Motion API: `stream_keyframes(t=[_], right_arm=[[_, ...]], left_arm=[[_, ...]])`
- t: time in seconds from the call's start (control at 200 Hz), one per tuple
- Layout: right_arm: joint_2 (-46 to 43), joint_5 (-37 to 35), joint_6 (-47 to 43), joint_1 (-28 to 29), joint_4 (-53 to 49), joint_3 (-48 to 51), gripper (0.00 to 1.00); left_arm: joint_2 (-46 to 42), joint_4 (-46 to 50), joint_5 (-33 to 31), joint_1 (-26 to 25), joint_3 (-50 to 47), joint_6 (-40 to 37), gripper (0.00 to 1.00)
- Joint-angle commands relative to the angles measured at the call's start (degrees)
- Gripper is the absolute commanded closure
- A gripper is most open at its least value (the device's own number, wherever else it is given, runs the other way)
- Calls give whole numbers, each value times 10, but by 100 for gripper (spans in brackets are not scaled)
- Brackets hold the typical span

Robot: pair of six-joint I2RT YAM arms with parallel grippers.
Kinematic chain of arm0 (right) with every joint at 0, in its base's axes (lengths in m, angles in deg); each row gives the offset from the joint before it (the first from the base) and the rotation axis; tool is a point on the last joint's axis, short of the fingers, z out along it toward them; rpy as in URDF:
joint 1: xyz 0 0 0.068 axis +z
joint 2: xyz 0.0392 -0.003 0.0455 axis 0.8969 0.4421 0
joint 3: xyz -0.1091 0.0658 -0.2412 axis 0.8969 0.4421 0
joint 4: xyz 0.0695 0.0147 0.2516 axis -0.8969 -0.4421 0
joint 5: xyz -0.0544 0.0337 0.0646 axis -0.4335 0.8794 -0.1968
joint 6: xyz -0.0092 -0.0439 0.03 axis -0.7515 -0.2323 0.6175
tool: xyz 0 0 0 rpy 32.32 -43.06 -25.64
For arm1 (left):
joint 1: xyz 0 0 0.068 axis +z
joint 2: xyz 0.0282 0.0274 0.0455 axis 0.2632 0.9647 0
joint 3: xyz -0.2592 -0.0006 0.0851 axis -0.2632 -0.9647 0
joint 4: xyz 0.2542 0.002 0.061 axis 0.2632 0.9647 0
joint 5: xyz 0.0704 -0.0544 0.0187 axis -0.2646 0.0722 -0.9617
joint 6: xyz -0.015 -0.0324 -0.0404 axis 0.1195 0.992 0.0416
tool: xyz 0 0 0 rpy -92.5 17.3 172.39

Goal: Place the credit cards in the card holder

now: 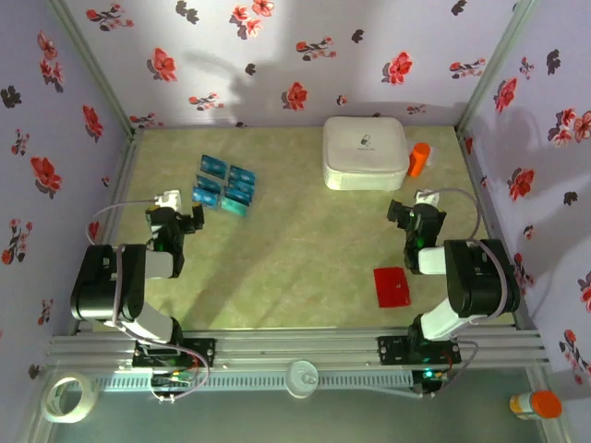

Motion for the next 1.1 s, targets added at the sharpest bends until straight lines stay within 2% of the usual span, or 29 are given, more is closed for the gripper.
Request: stream_keyframes(t=[0.0, 1.095], right_arm=[[-1, 0, -9, -2, 15, -3, 1], [0, 13, -4, -8, 10, -5, 1]], left_arm=[[2, -14, 4, -2, 9, -13, 0], [2, 5, 25, 13, 18, -3, 0]])
